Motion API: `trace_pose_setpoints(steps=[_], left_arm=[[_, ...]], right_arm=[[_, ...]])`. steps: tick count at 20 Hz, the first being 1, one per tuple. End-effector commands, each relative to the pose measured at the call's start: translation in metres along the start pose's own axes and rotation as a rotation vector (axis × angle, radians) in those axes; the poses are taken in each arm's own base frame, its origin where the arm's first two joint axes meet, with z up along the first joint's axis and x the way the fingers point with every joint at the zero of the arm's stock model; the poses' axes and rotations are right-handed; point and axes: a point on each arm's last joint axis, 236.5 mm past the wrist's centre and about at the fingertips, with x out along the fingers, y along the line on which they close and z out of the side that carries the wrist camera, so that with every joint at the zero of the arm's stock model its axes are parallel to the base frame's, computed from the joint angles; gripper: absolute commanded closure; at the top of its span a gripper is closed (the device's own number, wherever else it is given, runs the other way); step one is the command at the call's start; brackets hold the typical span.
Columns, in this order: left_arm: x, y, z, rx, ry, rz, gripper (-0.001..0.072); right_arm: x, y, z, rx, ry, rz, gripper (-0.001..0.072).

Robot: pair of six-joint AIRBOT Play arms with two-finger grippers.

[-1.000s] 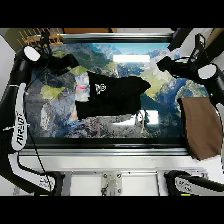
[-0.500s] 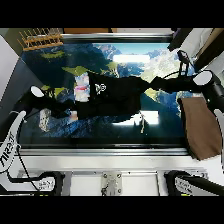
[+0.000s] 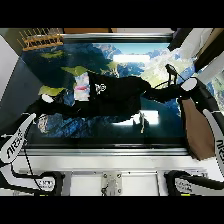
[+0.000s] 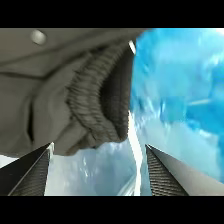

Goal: Fold the clothes and pants, and hang the long-sleeved shirts on hangers.

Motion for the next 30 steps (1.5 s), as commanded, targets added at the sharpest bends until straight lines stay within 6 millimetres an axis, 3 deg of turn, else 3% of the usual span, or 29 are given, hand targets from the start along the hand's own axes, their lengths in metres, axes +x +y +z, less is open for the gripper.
trace_pose_setpoints(steps=[1,6,10,11,13,14,16,17,18,20,21,23,25,27,30], left_arm=[[-0.004,-0.020,0.016,0.041,-0.026,-0.027,0.0693],[-0.008,-0.025,0.018,0.063,-0.023,-0.035,0.0693],[-0.001,-0.015,0.008,0.041,-0.002,-0.022,0.0693],[0.000,-0.014,0.006,0.039,0.003,-0.021,0.0693],[-0.001,-0.016,0.008,0.042,-0.002,-0.023,0.0693],[-0.005,-0.019,0.010,0.051,-0.004,-0.029,0.0693],[-0.031,-0.038,0.026,0.088,-0.056,-0.057,0.0694],[-0.059,-0.054,0.041,0.122,-0.122,-0.080,0.0694],[-0.100,-0.076,0.057,0.172,-0.212,-0.109,0.0694],[-0.201,-0.130,0.070,0.301,-0.416,-0.165,0.0694],[-0.252,-0.157,0.064,0.375,-0.512,-0.187,0.0694],[-0.351,-0.209,0.029,0.530,-0.713,-0.223,0.0693],[-0.434,-0.252,-0.029,0.668,-0.914,-0.261,0.0693],[-0.487,-0.275,-0.088,0.767,-1.056,-0.290,0.0694],[-0.530,-0.287,-0.164,0.858,-1.204,-0.322,0.0693]], right_arm=[[0.038,-0.011,-0.024,0.120,0.108,0.012,0.0088],[0.093,-0.019,-0.047,0.183,0.194,0.033,0.0088],[0.107,-0.005,-0.039,0.169,0.154,0.094,0.0102],[0.107,-0.005,-0.036,0.155,0.141,0.092,0.0209],[0.105,-0.003,-0.035,0.112,0.137,0.098,0.0581],[0.101,-0.001,-0.032,0.091,0.130,0.102,0.0676],[0.078,0.009,-0.013,0.025,0.073,0.098,0.0676],[0.057,0.018,0.002,-0.030,0.033,0.093,0.0677],[0.025,0.031,0.021,-0.098,-0.018,0.090,0.0677],[-0.057,0.070,0.056,-0.221,-0.144,0.112,0.0677],[-0.103,0.093,0.069,-0.274,-0.224,0.130,0.0677],[-0.203,0.143,0.080,-0.393,-0.433,0.155,0.0677],[-0.287,0.183,0.072,-0.479,-0.630,0.176,0.0677],[-0.348,0.207,0.046,-0.537,-0.765,0.190,0.0677],[-0.401,0.227,0.003,-0.546,-0.853,0.230,0.0676]])
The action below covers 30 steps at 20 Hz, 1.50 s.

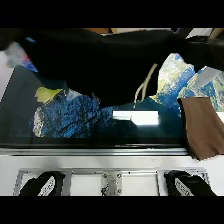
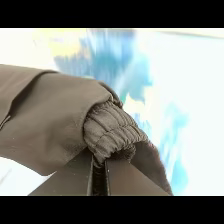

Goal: Fold the clothes and pants, and hang the long-sleeved shirts on hangers.

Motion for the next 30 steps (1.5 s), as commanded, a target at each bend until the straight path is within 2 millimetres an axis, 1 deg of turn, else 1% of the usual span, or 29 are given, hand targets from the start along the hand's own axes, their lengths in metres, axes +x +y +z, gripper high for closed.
trace_pose_setpoints(steps=[1,3,5,6,7,8,10,12,15,16,17,18,19,20,21,22,23,24,26,27,28,29,30], left_arm=[[-0.084,-0.068,0.029,0.124,-0.199,-0.029,0.0694],[-0.103,-0.078,0.027,0.090,-0.261,-0.033,0.0693],[-0.109,-0.076,0.025,0.060,-0.309,-0.028,0.0693],[-0.107,-0.070,0.023,0.032,-0.322,-0.023,0.0694],[-0.099,-0.059,0.018,-0.013,-0.313,-0.015,0.0694],[-0.084,-0.045,0.010,-0.061,-0.283,-0.005,0.0694],[-0.035,-0.005,-0.017,-0.155,-0.152,0.026,0.0694],[0.023,0.037,-0.057,-0.254,0.016,0.047,0.0694],[0.125,0.087,-0.142,-0.381,0.286,0.058,0.0693],[0.157,0.100,-0.169,-0.415,0.365,0.062,0.0693],[0.185,0.112,-0.190,-0.443,0.421,0.064,0.0693],[0.210,0.124,-0.208,-0.461,0.472,0.066,0.0693],[0.227,0.132,-0.219,-0.476,0.511,0.061,0.0694],[0.241,0.139,-0.228,-0.485,0.548,0.056,0.0694],[0.247,0.145,-0.231,-0.490,0.571,0.054,0.0694],[0.248,0.151,-0.231,-0.494,0.588,0.054,0.0694],[0.246,0.152,-0.231,-0.490,0.611,0.048,0.0694],[0.239,0.155,-0.231,-0.484,0.631,0.052,0.0693],[0.218,0.163,-0.237,-0.439,0.665,0.106,0.0694],[0.204,0.171,-0.243,-0.396,0.676,0.161,0.0694],[0.187,0.179,-0.253,-0.351,0.693,0.220,0.0694],[0.173,0.183,-0.265,-0.327,0.710,0.260,0.0694],[0.157,0.184,-0.282,-0.322,0.734,0.288,0.0694]], right_arm=[[-0.077,0.052,0.026,-0.032,-0.132,0.023,0.0677],[-0.095,0.062,0.019,-0.014,-0.122,0.020,0.0677],[-0.102,0.061,0.007,0.050,-0.083,-0.002,0.0676],[-0.101,0.060,-0.002,0.106,-0.044,-0.006,0.0676],[-0.097,0.057,-0.015,0.180,0.016,-0.010,0.0676],[-0.089,0.053,-0.030,0.245,0.084,-0.014,0.0677],[-0.064,0.037,-0.068,0.346,0.265,-0.034,0.0677],[-0.027,0.013,-0.114,0.424,0.469,-0.051,0.0677],[0.042,-0.027,-0.182,0.478,0.713,-0.068,0.0677],[0.066,-0.044,-0.203,0.491,0.768,-0.083,0.0677],[0.092,-0.062,-0.223,0.519,0.800,-0.098,0.0677],[0.115,-0.078,-0.238,0.539,0.807,-0.112,0.0677],[0.135,-0.093,-0.249,0.540,0.798,-0.123,0.0677],[0.150,-0.105,-0.255,0.538,0.781,-0.133,0.0677],[0.160,-0.112,-0.255,0.533,0.757,-0.140,0.0677],[0.166,-0.117,-0.252,0.524,0.728,-0.145,0.0677],[0.167,-0.119,-0.248,0.513,0.709,-0.146,0.0676],[0.165,-0.118,-0.246,0.504,0.706,-0.148,0.0677],[0.153,-0.114,-0.245,0.453,0.735,-0.148,0.0677],[0.146,-0.114,-0.248,0.419,0.759,-0.165,0.0677],[0.136,-0.115,-0.253,0.373,0.789,-0.195,0.0677],[0.127,-0.117,-0.261,0.332,0.819,-0.225,0.0676],[0.118,-0.114,-0.272,0.307,0.856,-0.239,0.0677]])
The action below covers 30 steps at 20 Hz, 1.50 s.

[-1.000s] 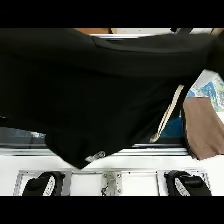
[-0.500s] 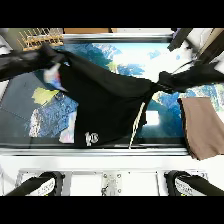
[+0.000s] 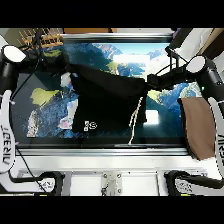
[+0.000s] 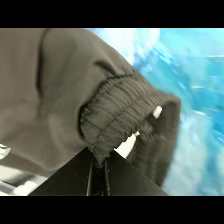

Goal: Fold the clothes and pants, and hang the long-sleeved shirts on hangers.

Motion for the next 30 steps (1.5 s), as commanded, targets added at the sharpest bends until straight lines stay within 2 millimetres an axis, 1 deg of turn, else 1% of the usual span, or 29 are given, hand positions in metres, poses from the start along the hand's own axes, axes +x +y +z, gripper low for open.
trace_pose_setpoints(steps=[1,4,6,8,10,12,14,18,20,22,23,24,25,26,27,29,30], left_arm=[[-0.006,0.044,-0.058,0.028,0.058,0.148,0.0694],[0.009,0.075,-0.130,-0.013,0.138,0.179,0.0693],[0.020,0.096,-0.174,-0.057,0.178,0.206,0.0693],[0.030,0.115,-0.208,-0.098,0.200,0.230,0.0693],[0.042,0.126,-0.233,-0.154,0.218,0.231,0.0693],[0.055,0.122,-0.251,-0.204,0.251,0.179,0.0693],[0.062,0.120,-0.264,-0.203,0.292,0.149,0.0693],[0.065,0.124,-0.271,-0.211,0.319,0.158,0.0693],[0.063,0.120,-0.269,-0.211,0.323,0.147,0.0693],[0.059,0.111,-0.262,-0.196,0.340,0.127,0.0692],[0.055,0.106,-0.256,-0.181,0.346,0.117,0.0636],[0.050,0.098,-0.246,-0.162,0.339,0.101,0.0338],[0.044,0.088,-0.232,-0.138,0.313,0.086,0.0150],[0.035,0.079,-0.216,-0.109,0.270,0.073,0.0143],[0.024,0.067,-0.198,-0.075,0.218,0.059,0.0143],[-0.002,0.042,-0.171,-0.016,0.127,0.030,0.0143],[-0.017,0.030,-0.160,0.003,0.080,0.017,0.0143]], right_arm=[[0.002,-0.018,-0.038,-0.075,0.082,-0.116,0.0677],[0.024,-0.021,-0.094,-0.072,0.199,-0.119,0.0677],[0.044,-0.028,-0.136,-0.051,0.292,-0.129,0.0677],[0.064,-0.035,-0.163,-0.049,0.330,-0.138,0.0676],[0.085,-0.042,-0.176,-0.051,0.307,-0.146,0.0677],[0.100,-0.048,-0.180,-0.019,0.265,-0.156,0.0676],[0.107,-0.054,-0.184,0.002,0.254,-0.164,0.0676],[0.115,-0.058,-0.186,0.009,0.259,-0.169,0.0675],[0.115,-0.057,-0.186,0.011,0.257,-0.167,0.0674],[0.113,-0.055,-0.185,0.019,0.256,-0.157,0.0670],[0.109,-0.053,-0.183,0.018,0.250,-0.153,0.0663],[0.105,-0.049,-0.179,-0.001,0.240,-0.146,0.0605],[0.098,-0.044,-0.174,-0.033,0.222,-0.135,0.0354],[0.088,-0.038,-0.167,-0.072,0.202,-0.123,0.0106],[0.074,-0.030,-0.157,-0.091,0.175,-0.111,0.0040],[0.037,-0.024,-0.135,-0.092,0.105,-0.101,0.0037],[0.018,-0.027,-0.125,-0.084,0.068,-0.103,0.0028]])
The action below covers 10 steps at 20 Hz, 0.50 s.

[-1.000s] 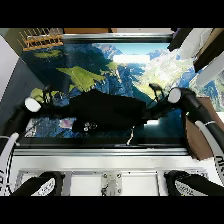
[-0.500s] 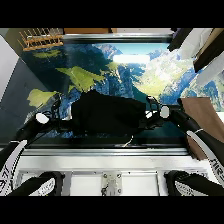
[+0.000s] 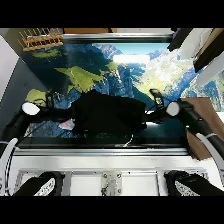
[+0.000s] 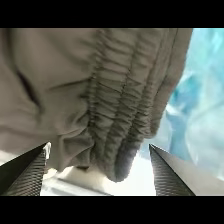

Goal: Fold the clothes and pants, and hang the long-sleeved shirts on hangers.

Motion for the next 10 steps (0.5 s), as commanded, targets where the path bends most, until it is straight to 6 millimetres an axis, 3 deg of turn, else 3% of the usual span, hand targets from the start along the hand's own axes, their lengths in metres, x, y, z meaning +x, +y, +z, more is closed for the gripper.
trace_pose_setpoints(steps=[1,3,4,6,7,10], left_arm=[[-0.055,-0.040,0.026,0.078,-0.139,-0.046,0.0143],[-0.075,-0.053,0.030,0.089,-0.198,-0.061,0.0144],[-0.082,-0.058,0.029,0.092,-0.216,-0.067,0.0187],[-0.089,-0.068,0.025,0.113,-0.229,-0.081,0.0626],[-0.089,-0.075,0.022,0.134,-0.227,-0.092,0.0693],[-0.077,-0.099,0.005,0.201,-0.176,-0.128,0.0693]], right_arm=[[-0.061,-0.011,0.018,0.008,-0.099,0.001,0.0028],[-0.076,-0.035,0.022,0.067,-0.127,0.004,0.0028],[-0.076,-0.041,0.023,0.090,-0.123,0.035,0.0028],[-0.068,-0.045,0.030,0.121,-0.125,0.145,0.0001],[-0.060,-0.047,0.033,0.134,-0.117,0.188,0.0000],[-0.020,-0.053,0.032,0.165,-0.035,0.271,-0.0006]])
